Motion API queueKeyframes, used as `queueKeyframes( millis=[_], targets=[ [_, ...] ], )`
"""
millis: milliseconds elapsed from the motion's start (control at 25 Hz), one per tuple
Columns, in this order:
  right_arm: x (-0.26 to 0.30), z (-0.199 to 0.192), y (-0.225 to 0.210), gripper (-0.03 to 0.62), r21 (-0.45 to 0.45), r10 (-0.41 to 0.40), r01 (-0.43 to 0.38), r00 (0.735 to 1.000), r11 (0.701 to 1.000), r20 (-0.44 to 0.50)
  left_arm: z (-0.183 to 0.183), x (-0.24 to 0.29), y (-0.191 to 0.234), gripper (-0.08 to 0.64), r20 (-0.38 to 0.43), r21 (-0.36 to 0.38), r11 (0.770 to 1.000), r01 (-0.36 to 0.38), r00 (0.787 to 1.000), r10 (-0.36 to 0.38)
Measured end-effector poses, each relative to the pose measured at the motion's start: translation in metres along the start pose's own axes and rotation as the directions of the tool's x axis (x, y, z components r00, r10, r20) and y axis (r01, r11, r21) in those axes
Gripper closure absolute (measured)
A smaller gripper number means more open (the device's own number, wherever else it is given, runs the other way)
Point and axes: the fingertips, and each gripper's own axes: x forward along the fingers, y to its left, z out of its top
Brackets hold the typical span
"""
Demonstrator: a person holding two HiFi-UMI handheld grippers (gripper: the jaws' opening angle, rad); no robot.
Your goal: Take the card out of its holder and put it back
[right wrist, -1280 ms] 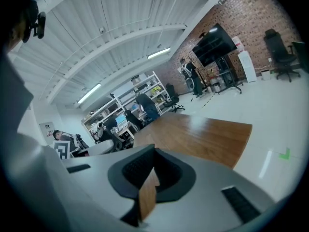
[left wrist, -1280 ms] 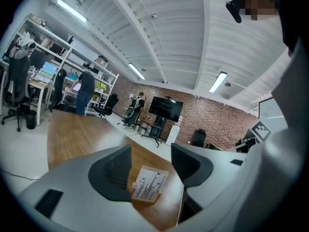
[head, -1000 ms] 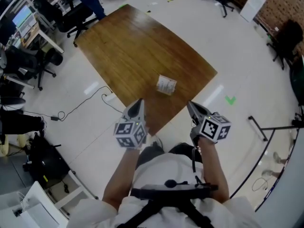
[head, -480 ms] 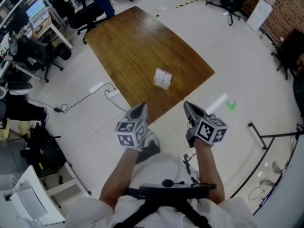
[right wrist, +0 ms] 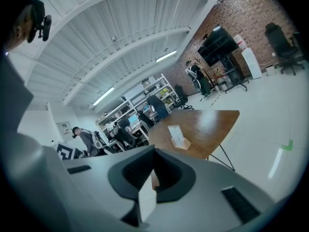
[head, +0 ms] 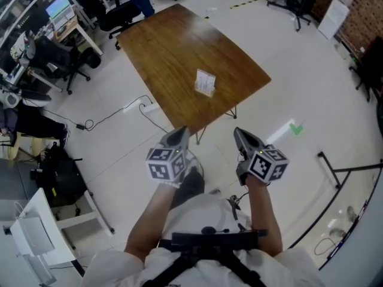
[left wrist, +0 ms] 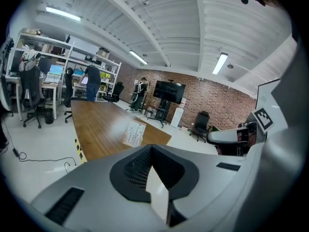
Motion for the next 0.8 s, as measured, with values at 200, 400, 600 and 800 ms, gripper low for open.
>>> queueKeyframes(
  millis=[200, 400, 600, 800],
  targets=[
    [-0.019, -0.024, 0.006, 0.588, 0.007, 0.026, -0.026, 0.999, 1.000, -0.032, -0.021, -0.020, -0.017, 0.560, 0.001, -0.032, 0.999, -0.017, 1.000, 0.017],
    [-0.027, -0.043, 0.021, 0.588, 0.006, 0.050, -0.050, 0.998, 0.999, -0.049, -0.035, -0.039, -0.023, 0.560, 0.004, -0.051, 0.999, -0.018, 1.000, 0.019],
    [-0.031, -0.046, 0.030, 0.588, -0.001, 0.072, -0.072, 0.996, 0.997, -0.049, -0.038, -0.047, -0.030, 0.560, 0.007, -0.052, 0.999, -0.008, 1.000, 0.009],
    [-0.036, -0.048, 0.037, 0.588, -0.009, 0.084, -0.084, 0.995, 0.996, -0.055, -0.039, -0.051, -0.042, 0.560, 0.009, -0.049, 0.999, 0.018, 1.000, -0.018]
  ],
)
